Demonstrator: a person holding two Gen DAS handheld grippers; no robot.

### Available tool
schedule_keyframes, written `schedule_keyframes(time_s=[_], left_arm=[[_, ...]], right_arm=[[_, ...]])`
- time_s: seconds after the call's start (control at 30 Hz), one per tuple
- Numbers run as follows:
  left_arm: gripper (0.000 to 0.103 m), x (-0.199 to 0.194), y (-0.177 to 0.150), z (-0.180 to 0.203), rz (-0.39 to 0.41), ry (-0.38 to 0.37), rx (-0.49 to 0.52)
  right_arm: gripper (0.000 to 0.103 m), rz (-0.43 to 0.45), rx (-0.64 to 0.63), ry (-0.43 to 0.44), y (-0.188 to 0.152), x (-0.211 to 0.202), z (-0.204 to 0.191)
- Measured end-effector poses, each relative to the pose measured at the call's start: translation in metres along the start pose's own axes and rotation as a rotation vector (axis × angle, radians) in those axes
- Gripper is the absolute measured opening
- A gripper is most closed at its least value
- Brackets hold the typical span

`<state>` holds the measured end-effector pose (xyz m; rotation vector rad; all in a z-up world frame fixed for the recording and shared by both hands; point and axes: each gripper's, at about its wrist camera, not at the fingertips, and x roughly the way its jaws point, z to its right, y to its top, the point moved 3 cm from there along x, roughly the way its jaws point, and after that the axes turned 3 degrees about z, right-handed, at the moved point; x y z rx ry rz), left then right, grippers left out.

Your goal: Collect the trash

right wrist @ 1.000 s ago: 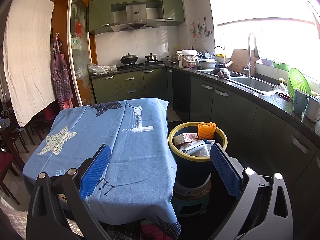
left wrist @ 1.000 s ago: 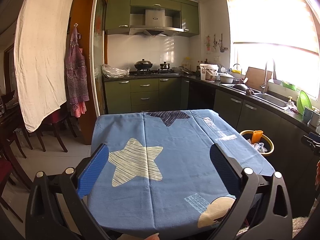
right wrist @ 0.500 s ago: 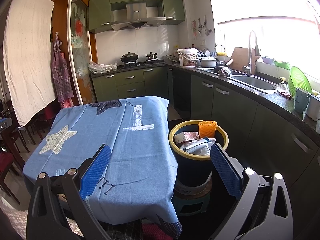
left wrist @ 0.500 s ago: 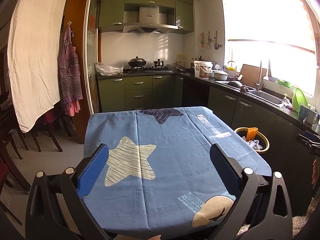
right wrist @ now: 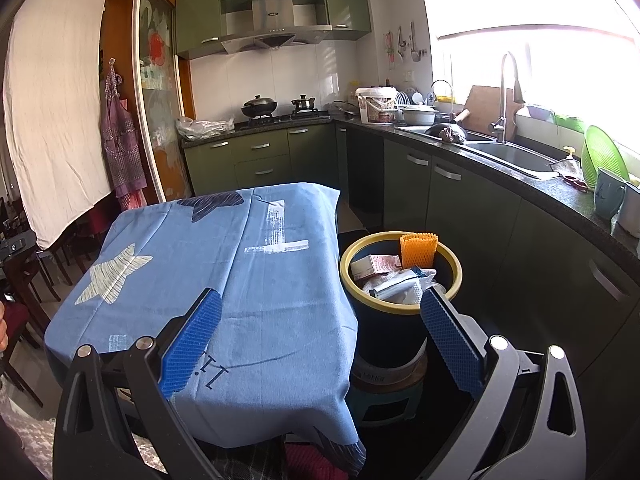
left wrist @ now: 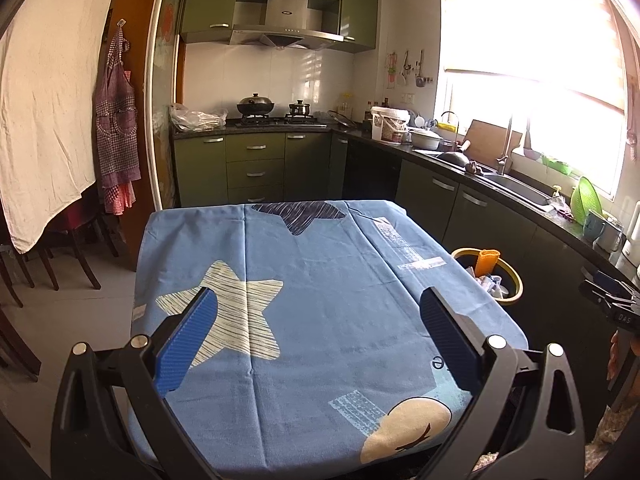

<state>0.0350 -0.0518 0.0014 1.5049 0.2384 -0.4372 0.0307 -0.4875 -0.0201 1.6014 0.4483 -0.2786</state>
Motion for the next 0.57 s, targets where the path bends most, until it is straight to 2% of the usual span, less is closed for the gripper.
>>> schedule_keyframes(time_s=[0.3,0.57], left_arm=[[0.096,0.016,0.007,0.001,-0.008,0.001,0.022],[0.096,0.053,0.027,-0.010,-0.046,-0.006,0.015]], right_arm=[[0.098,-0.020,-0.019,-0.007,0.009,0.025,-0.005],[0.098,-0.056,-0.059,0.077,0.040,0.077,-0.029]])
